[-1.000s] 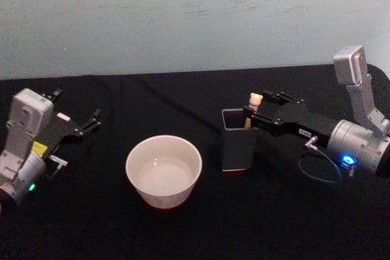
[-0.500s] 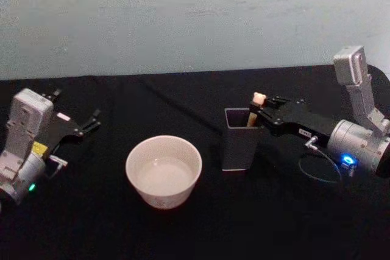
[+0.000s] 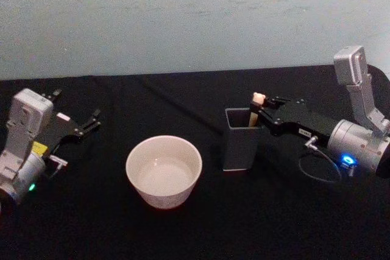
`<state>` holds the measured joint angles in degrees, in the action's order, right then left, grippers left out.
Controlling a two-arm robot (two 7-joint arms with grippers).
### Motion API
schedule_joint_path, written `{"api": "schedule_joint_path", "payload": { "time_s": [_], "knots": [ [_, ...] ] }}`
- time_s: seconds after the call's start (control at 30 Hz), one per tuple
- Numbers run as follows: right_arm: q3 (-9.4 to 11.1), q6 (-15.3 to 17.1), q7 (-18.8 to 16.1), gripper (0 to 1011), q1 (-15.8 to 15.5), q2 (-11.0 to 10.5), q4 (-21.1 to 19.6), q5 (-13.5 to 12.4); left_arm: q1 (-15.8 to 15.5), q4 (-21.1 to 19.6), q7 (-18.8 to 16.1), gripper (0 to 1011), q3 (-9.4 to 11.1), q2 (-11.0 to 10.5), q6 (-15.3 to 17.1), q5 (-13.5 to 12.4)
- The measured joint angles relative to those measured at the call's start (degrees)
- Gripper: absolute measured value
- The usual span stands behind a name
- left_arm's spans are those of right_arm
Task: Pick up the stirring spoon with one hand, stir inside the cup, then place it back in its original position.
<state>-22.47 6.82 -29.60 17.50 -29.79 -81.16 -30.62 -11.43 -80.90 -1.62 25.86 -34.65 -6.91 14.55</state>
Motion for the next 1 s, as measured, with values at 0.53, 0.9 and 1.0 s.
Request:
{"api": "schedule_joint_path", "payload": {
  "time_s": [0.53,0.9,1.0],
  "knots": [
    [-0.1,1.4,-0.2,221,0.2,-0.4,-0.4,-0.9,0.0,0.0,0.0,1001,0.0,0.0,0.0,0.0],
    [0.5,5.8,0.9,221,0.4,-1.2,-3.0,-4.9,0.0,0.0,0.0,1001,0.0,0.0,0.0,0.0],
    [0.7,6.3,1.5,221,0.4,-1.5,-3.7,-6.0,0.0,0.0,0.0,1001,0.0,0.0,0.0,0.0]
  ]
}}
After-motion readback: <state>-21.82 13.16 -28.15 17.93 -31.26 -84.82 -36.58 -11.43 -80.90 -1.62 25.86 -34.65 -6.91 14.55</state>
